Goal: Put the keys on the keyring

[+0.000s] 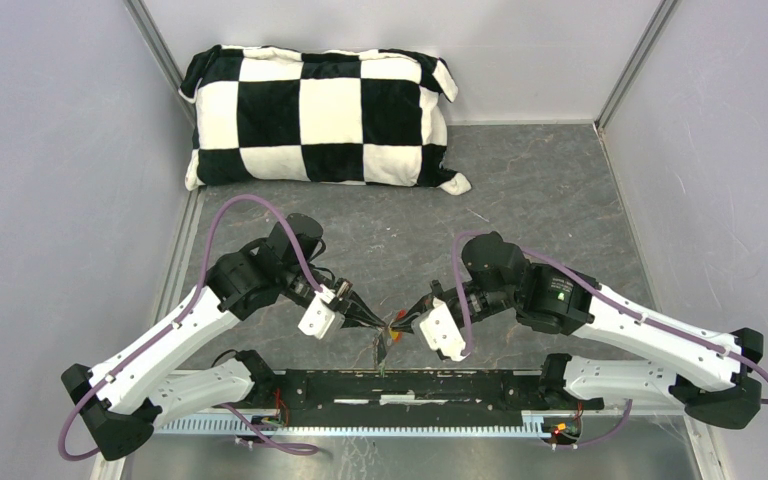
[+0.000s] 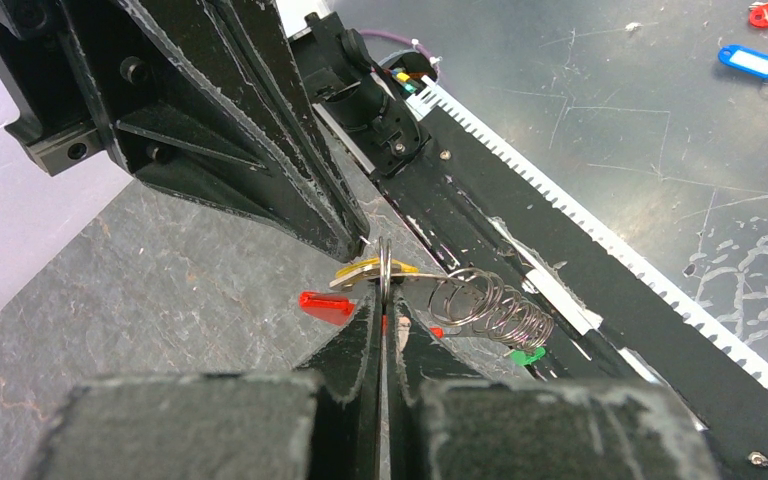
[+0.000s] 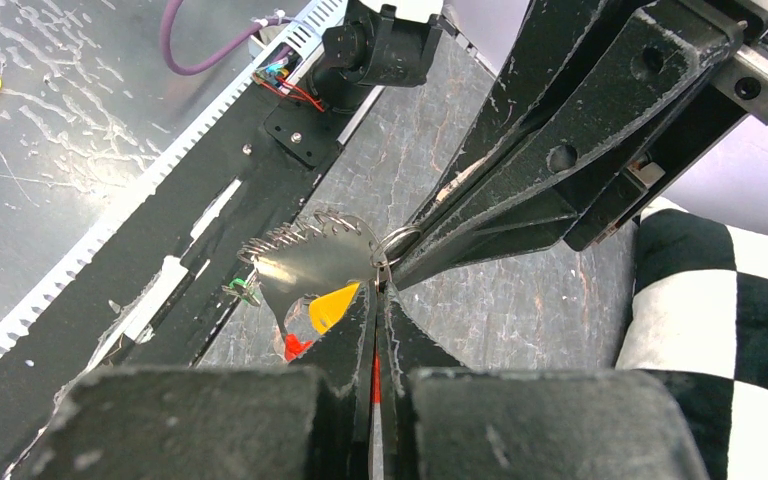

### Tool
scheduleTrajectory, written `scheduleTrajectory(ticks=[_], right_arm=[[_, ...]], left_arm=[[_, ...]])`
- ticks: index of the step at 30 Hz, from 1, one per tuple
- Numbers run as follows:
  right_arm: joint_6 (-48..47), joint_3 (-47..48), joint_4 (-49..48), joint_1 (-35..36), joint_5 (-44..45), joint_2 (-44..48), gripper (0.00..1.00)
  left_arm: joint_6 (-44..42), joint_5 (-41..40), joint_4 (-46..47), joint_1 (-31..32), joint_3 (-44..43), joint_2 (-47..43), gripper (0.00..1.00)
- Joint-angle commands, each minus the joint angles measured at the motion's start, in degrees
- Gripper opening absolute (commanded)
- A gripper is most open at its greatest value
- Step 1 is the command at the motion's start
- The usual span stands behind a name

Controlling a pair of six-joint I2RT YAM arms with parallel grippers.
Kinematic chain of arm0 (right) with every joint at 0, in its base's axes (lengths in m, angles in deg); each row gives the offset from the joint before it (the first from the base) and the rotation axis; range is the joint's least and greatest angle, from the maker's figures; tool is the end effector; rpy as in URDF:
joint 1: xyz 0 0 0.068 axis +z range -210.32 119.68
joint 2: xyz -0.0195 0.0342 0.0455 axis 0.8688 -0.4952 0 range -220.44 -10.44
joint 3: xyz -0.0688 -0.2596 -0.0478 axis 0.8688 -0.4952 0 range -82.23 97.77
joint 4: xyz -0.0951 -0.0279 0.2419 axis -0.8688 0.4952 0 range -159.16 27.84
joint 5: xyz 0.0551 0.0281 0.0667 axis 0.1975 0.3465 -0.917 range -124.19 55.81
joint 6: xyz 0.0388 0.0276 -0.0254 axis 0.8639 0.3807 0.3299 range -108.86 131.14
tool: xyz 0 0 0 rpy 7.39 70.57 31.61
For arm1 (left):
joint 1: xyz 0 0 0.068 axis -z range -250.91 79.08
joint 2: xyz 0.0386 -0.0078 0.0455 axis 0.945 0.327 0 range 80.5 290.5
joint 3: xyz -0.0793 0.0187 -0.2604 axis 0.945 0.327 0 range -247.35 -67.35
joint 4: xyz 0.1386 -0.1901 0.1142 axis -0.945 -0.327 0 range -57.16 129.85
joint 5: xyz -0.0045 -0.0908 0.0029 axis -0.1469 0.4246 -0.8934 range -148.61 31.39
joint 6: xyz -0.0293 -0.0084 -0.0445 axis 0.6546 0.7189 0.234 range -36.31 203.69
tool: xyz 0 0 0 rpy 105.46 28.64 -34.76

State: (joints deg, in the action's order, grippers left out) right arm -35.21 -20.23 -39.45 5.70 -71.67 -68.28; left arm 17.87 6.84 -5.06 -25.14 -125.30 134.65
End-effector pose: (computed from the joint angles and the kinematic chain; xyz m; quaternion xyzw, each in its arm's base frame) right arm 0.0663 0.2024 0.3705 -0.7609 0.3036 0.3540 0.4511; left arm 0.0973 -0.1465 0.3453 0.7592 0.2455 -0.4240 0.4285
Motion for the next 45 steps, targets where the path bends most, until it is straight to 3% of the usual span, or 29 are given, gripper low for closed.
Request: scheduleTrajectory(ticks=[1, 13, 21, 45], right_arm=[[-0.1, 1.9, -1.9, 0.3, -0.4, 0.6, 0.00], [-0.2, 1.1, -2.0, 0.3, 3.7, 2.5, 0.00], [-0.2, 1.3, -2.0, 0.3, 1.7, 1.4, 0.00], [0.8, 1.4, -5.4, 0.4, -0.1, 0.4, 0.00]], left_arm=[[-1.3, 0.8, 0.8, 0.3, -0.8, -0.5, 0.02], [-1.4, 0.9, 0.8, 0.3, -0.8, -0.4, 0.02], [2.4, 1.0, 4.4, 0.3, 0.0, -0.8, 0.02], [3.1, 0.4, 4.5, 0.3, 0.6, -0.9, 0.02]])
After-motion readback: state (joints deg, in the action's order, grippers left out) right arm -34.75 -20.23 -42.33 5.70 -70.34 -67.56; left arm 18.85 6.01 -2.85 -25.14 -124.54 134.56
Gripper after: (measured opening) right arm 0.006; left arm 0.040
